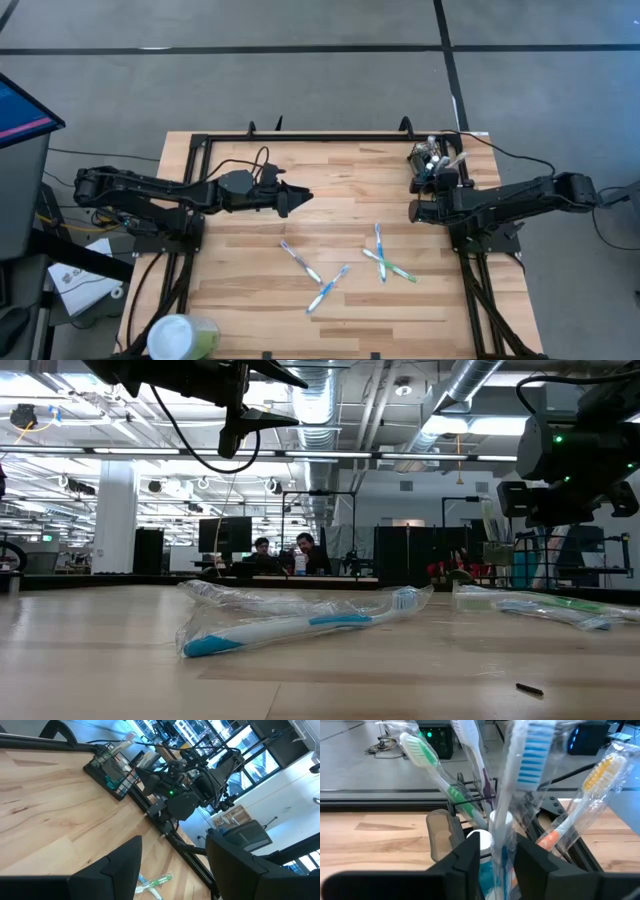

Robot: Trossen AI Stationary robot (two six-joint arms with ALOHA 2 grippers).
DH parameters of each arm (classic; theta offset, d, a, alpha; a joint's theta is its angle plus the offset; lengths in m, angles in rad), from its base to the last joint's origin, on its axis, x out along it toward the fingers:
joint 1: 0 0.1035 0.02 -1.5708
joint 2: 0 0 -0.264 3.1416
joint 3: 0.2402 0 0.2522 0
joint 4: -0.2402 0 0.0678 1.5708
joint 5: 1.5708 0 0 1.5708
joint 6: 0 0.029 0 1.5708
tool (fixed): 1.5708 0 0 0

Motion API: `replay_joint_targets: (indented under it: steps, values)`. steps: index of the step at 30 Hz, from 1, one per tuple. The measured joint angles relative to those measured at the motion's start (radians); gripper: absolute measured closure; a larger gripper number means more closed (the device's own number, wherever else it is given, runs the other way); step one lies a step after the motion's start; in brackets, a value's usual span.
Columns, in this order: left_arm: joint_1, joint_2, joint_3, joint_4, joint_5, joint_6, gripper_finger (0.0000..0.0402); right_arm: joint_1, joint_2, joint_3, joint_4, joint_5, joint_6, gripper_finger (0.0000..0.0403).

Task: Pick & Place toothbrushing station
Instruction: Put the left blue toothbrush in the right section of wire organizer, then put the right blue toothbrush in the right section of wire organizer

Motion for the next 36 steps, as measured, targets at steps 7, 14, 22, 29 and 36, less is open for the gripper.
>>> replay_joint_targets:
  steps: [7,14,22,29,36]
  values:
    - [0.000,0.000,0.000,0.000,-0.001,0.000,0.0188,0.000,0.000,0.017,-0.010,0.004,0.000,0.0256]
    - [0.002,0.000,0.000,0.000,-0.002,0.000,0.0188,0.000,0.000,0.068,-0.062,0.009,-0.024,0.0213]
    - [0.002,0.000,0.000,-0.001,-0.002,0.005,0.0188,0.003,0.000,0.115,-0.106,-0.050,-0.011,0.0180]
    - [0.002,0.000,0.000,-0.001,-0.001,0.007,0.0188,0.013,-0.006,0.140,-0.180,-0.110,0.036,0.0177]
    - [0.002,0.000,0.000,-0.001,-0.002,0.007,0.0188,0.030,-0.078,0.182,-0.296,-0.199,0.067,0.0177]
